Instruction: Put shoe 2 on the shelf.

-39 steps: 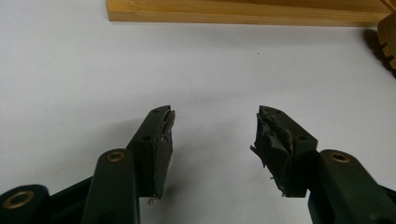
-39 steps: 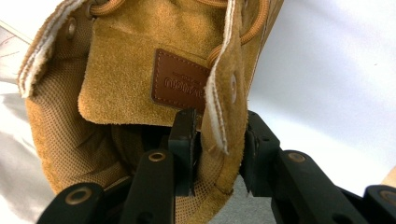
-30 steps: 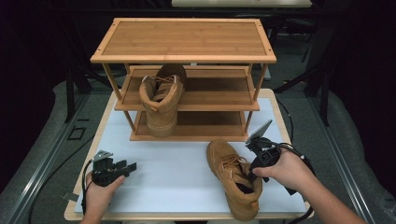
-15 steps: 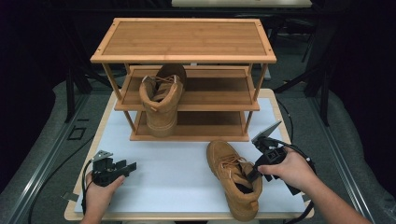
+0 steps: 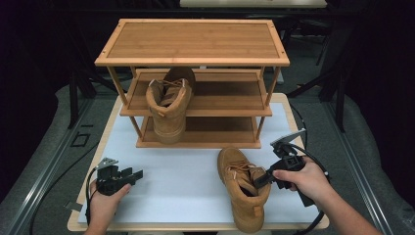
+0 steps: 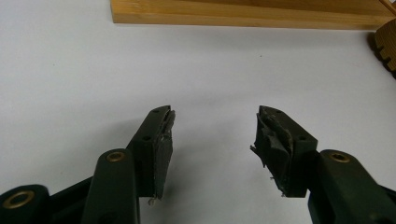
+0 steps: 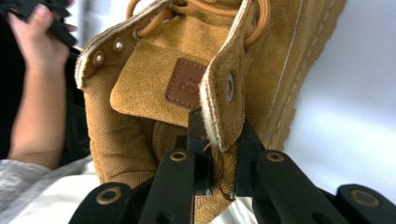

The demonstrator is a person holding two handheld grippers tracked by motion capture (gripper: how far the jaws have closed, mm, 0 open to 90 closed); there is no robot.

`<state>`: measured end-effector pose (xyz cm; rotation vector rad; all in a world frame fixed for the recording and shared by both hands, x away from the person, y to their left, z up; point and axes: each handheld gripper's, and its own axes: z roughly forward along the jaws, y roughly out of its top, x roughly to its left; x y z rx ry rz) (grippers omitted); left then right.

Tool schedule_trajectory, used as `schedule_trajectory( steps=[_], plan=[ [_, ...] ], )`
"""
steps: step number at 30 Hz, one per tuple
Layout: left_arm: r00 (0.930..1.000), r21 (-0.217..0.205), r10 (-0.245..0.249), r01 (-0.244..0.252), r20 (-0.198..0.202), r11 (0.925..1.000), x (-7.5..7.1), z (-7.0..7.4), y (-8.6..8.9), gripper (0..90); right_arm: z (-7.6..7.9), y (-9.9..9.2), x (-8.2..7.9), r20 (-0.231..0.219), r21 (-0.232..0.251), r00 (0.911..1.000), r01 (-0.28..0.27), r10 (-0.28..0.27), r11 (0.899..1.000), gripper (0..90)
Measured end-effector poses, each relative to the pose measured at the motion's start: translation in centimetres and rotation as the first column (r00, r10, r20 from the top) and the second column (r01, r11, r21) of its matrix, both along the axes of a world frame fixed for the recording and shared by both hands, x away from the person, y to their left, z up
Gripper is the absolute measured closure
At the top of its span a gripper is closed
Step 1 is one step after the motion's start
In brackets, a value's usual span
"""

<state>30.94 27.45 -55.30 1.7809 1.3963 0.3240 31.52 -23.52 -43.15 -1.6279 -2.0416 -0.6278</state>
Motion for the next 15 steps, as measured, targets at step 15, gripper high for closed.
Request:
schedule_trajectory(
  steps=[15],
  plan=[
    [1.0,-0.005,0.008,-0.008,0.003,1.0,-0.1,0.0,0.0,46.1,3.3,0.2,-1.0,0.056,0.128,0.9975,0.034,-0.042,0.991,81.5]
  ],
)
